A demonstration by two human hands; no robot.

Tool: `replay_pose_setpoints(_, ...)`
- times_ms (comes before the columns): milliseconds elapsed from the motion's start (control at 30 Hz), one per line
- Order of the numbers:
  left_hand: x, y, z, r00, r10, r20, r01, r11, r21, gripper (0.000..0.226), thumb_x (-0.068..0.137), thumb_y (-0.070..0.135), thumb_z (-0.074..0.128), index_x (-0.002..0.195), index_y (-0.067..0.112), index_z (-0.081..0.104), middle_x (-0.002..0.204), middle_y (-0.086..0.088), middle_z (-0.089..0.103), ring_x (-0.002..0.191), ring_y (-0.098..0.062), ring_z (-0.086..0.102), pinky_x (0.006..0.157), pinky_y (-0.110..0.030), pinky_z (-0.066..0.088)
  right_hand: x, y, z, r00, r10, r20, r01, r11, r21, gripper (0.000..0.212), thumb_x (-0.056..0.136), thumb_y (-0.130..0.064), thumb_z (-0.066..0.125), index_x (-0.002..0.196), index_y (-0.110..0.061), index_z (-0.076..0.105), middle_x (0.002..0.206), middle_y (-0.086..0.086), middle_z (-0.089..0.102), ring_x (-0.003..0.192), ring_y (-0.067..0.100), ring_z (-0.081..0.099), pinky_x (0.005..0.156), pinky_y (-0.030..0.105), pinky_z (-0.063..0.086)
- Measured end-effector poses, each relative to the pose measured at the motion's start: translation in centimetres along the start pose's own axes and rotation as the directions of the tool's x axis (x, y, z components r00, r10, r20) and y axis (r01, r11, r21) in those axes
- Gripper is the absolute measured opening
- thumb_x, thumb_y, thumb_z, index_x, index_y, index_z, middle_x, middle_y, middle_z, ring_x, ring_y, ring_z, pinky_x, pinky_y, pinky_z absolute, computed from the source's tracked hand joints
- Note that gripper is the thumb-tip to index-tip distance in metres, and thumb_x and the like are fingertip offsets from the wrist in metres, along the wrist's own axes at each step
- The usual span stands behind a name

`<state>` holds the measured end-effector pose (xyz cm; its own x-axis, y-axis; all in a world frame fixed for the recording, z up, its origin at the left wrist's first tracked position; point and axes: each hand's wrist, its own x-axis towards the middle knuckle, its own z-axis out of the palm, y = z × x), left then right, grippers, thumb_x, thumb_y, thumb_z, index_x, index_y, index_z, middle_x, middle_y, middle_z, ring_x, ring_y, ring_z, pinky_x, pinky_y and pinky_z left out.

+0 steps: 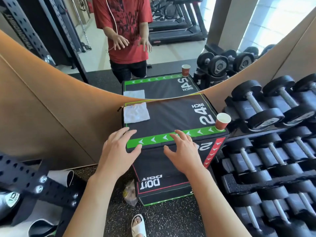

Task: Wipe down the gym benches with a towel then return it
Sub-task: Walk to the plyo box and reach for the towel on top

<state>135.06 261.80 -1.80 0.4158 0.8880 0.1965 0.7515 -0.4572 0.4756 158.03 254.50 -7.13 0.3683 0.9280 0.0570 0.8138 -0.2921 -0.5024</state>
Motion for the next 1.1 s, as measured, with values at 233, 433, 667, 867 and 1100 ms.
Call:
replay_pose_setpoints(233,7.8,-3.6,1.0,0.999,0.044,0.021,-0.043,0.998,-0.054,0.052,0.093,0.044,0.068,0.142,0.028,0.058,0.152,0.007,0.050,0.142,-0.017,0.040,0.118,-0.046,0.036,6.7,-1.0,2.3,0.999,0.027,0.043,-0.024,0.997,-0.070,0.065,0.092,-0.056,0.056,0.150,-0.028,0.047,0.162,-0.009,0.033,0.149,0.018,0.026,0.116,0.049,0.031)
replay_pose_setpoints(433,14.1,-7.3,1.5,0.996,0.071,0.057,-0.068,0.996,-0.062,0.051,0.092,0.044,0.069,0.140,0.028,0.061,0.153,0.005,0.050,0.142,-0.020,0.041,0.118,-0.044,0.035,12.3,-3.2,5.4,0.998,0.040,0.057,-0.034,0.993,-0.109,0.066,0.092,-0.057,0.056,0.150,-0.028,0.047,0.161,-0.007,0.034,0.149,0.018,0.026,0.114,0.046,0.031)
replay_pose_setpoints(667,18.5,-11.2,3.6,0.990,0.049,0.134,-0.047,0.999,-0.021,0.051,0.094,0.046,0.064,0.143,0.031,0.057,0.155,0.007,0.047,0.143,-0.019,0.040,0.117,-0.045,0.035,17.8,-3.9,7.5,0.991,0.011,0.131,0.010,0.987,-0.158,0.064,0.093,-0.055,0.055,0.150,-0.028,0.046,0.160,-0.009,0.033,0.147,0.017,0.026,0.116,0.044,0.027)
replay_pose_setpoints(867,21.6,-12.6,6.3,0.988,-0.010,0.152,0.009,1.000,0.012,0.051,0.095,0.047,0.061,0.143,0.032,0.055,0.155,0.010,0.046,0.142,-0.018,0.040,0.114,-0.046,0.037,23.3,-3.8,8.9,0.974,-0.093,0.206,0.127,0.979,-0.157,0.060,0.094,-0.054,0.053,0.147,-0.026,0.047,0.158,-0.008,0.035,0.145,0.020,0.028,0.113,0.045,0.030)
replay_pose_setpoints(1100,22.9,-13.2,9.7,0.954,-0.114,0.278,0.100,0.993,0.063,0.056,0.098,0.047,0.058,0.151,0.033,0.047,0.162,0.008,0.037,0.150,-0.016,0.031,0.118,-0.049,0.032,28.3,-3.6,11.9,0.916,-0.190,0.353,0.242,0.964,-0.109,0.062,0.093,-0.050,0.056,0.149,-0.024,0.048,0.160,-0.001,0.037,0.147,0.024,0.031,0.113,0.050,0.031)
